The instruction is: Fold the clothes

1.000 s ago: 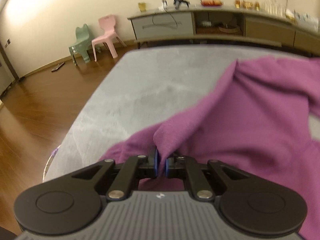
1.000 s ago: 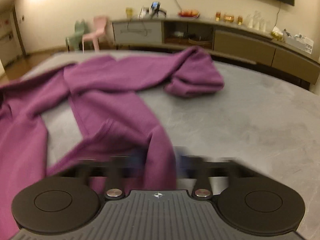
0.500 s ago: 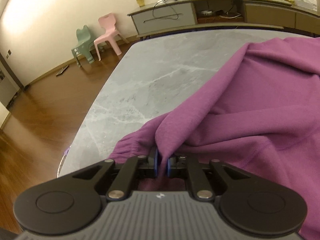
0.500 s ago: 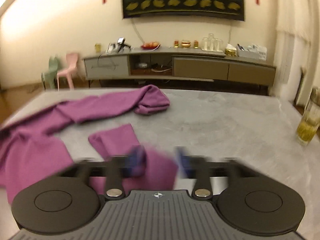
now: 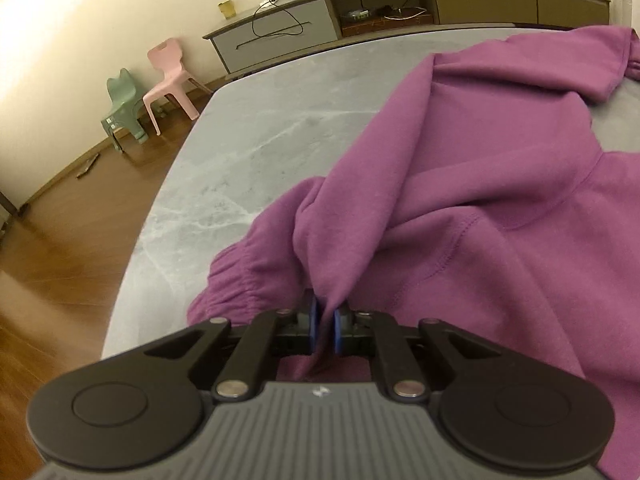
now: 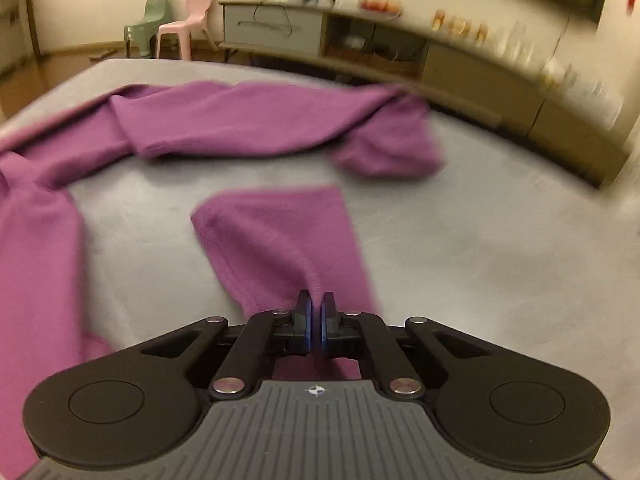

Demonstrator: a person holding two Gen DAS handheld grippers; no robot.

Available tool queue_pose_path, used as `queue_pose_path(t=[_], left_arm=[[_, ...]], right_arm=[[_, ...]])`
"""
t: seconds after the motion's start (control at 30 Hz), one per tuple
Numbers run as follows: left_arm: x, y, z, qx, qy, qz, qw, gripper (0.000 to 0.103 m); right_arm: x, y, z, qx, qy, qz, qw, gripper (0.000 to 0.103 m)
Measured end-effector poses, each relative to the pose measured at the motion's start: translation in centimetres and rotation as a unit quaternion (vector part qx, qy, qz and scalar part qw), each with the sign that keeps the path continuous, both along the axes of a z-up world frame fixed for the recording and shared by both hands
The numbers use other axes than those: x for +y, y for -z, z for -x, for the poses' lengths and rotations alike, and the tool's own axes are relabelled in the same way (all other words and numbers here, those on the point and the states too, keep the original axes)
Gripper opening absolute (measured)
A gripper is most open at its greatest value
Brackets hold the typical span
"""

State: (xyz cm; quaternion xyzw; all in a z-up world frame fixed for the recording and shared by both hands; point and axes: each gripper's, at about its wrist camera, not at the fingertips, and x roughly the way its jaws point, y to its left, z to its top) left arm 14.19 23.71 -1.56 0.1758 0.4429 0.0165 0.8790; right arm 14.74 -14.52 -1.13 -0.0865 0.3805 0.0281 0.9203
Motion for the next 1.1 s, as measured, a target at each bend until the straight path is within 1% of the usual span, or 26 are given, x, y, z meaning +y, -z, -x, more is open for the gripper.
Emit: queue_pose_path(t=[0.03, 0.07, 0.1, 0.17, 0.2, 0.23, 0.27, 0.3, 0.33, 0.4, 0.43, 0.5, 0.57, 0.63, 0.7, 0.73, 0.8, 0.83, 0.87, 0.93, 0.97, 1.0, 1.03, 1.07, 1.1], left_arm=[[0.3, 0.1, -0.1, 0.000, -0.005, -0.005, 1.0000, 0.009], [0.5, 0.1, -0.2, -0.001, -0.010, -0.010, 0.9999, 0.009], [0.5, 0.2, -0.3, -0.001, -0.014, -0.019, 0.9997, 0.009], [0.5, 0.4, -0.5, -0.003, -0.021, -0.037, 0.9991, 0.009], [0.6, 0.5, -0.7, -0.002, -0.024, -0.042, 0.9988, 0.009], [0.6, 0.5, -0.8, -0.001, -0.027, -0.047, 0.9985, 0.009], [0.6, 0.5, -0.8, 0.000, -0.031, -0.050, 0.9983, 0.009], [0.6, 0.4, -0.9, 0.001, -0.035, -0.050, 0.9981, 0.009], [0.7, 0.1, -0.8, 0.000, -0.039, -0.047, 0.9981, 0.009], [0.4, -1.1, -0.2, -0.010, -0.036, -0.022, 0.9991, 0.009], [0.2, -1.8, 0.4, -0.014, -0.026, -0.001, 0.9996, 0.010], [-0.3, -2.9, 1.7, -0.012, 0.008, 0.035, 0.9993, 0.010], [-0.8, -2.6, 2.9, 0.001, 0.046, 0.035, 0.9983, 0.010], [-1.3, -2.3, 4.0, 0.015, 0.083, 0.034, 0.9958, 0.010], [-1.0, -0.9, 4.5, 0.033, 0.093, 0.017, 0.9949, 0.010], [-0.6, -0.2, 4.8, 0.037, 0.090, 0.007, 0.9953, 0.010], [0.5, 0.1, 5.2, 0.024, 0.086, -0.001, 0.9960, 0.010], [1.0, 0.4, 5.1, 0.020, 0.077, -0.025, 0.9965, 0.008], [1.5, 0.8, 5.0, 0.016, 0.068, -0.049, 0.9963, 0.002], [2.5, 1.5, 4.8, 0.008, 0.050, -0.097, 0.9940, 0.002], [3.1, 1.4, 4.3, 0.010, 0.041, -0.087, 0.9953, 0.002], [3.5, 0.9, 4.0, 0.013, 0.036, -0.070, 0.9968, 0.003], [3.9, 0.4, 3.7, 0.016, 0.030, -0.053, 0.9980, 0.003], [4.3, 0.0, 3.4, 0.019, 0.025, -0.036, 0.9989, 0.003], [4.4, -1.1, 3.4, 0.006, 0.026, -0.020, 0.9994, 0.003]], right_arm=[[-1.8, -1.2, 0.6, -0.029, 0.038, 0.005, 0.999, 0.002], [-4.1, -2.6, 1.3, -0.062, 0.090, 0.011, 0.994, 0.002], [-6.6, -3.7, 2.1, -0.092, 0.147, 0.015, 0.985, 0.002], [-11.6, -4.3, 3.5, -0.117, 0.250, -0.003, 0.961, 0.003], [-13.6, -3.9, 4.2, -0.115, 0.290, -0.013, 0.950, 0.004], [-14.7, -3.1, 4.7, -0.104, 0.305, -0.022, 0.946, 0.008], [-15.5, -2.1, 5.2, -0.092, 0.312, -0.030, 0.945, 0.008], [-16.4, -1.1, 5.6, -0.079, 0.319, -0.039, 0.944, 0.019], [-16.6, -0.3, 6.1, -0.068, 0.318, -0.059, 0.944, 0.032], [-15.5, -0.1, 6.3, -0.063, 0.278, -0.102, 0.953, 0.040], [-14.5, -0.1, 6.3, -0.060, 0.249, -0.114, 0.960, 0.050], [-12.3, -0.1, 6.1, -0.053, 0.188, -0.131, 0.972, 0.059], [-10.2, 0.8, 5.3, -0.021, 0.129, -0.140, 0.982, 0.059], [-8.6, 2.0, 4.1, 0.014, 0.088, -0.130, 0.987, 0.058], [-8.1, 2.7, 3.2, 0.030, 0.081, -0.106, 0.991, 0.057], [-8.2, 3.0, 2.9, 0.032, 0.083, -0.095, 0.992, 0.051], [-8.4, 3.5, 2.3, 0.037, 0.087, -0.072, 0.993, 0.047], [-8.5, 3.7, 2.0, 0.040, 0.089, -0.061, 0.993, 0.047], [-8.7, 3.9, 1.8, 0.043, 0.091, -0.050, 0.994, 0.047], [-9.1, 3.9, 1.8, 0.033, 0.107, -0.013, 0.994, 0.047], [-9.5, 3.8, 1.9, 0.029, 0.121, 0.003, 0.992, 0.048], [-9.7, 3.8, 1.9, 0.027, 0.134, 0.018, 0.990, 0.050], [-9.7, 4.0, 1.9, 0.026, 0.144, 0.035, 0.989, 0.056], [-9.4, 4.1, 1.9, 0.028, 0.151, 0.054, 0.987, 0.057], [-9.1, 4.0, 1.6, 0.030, 0.153, 0.062, 0.986, 0.057]])
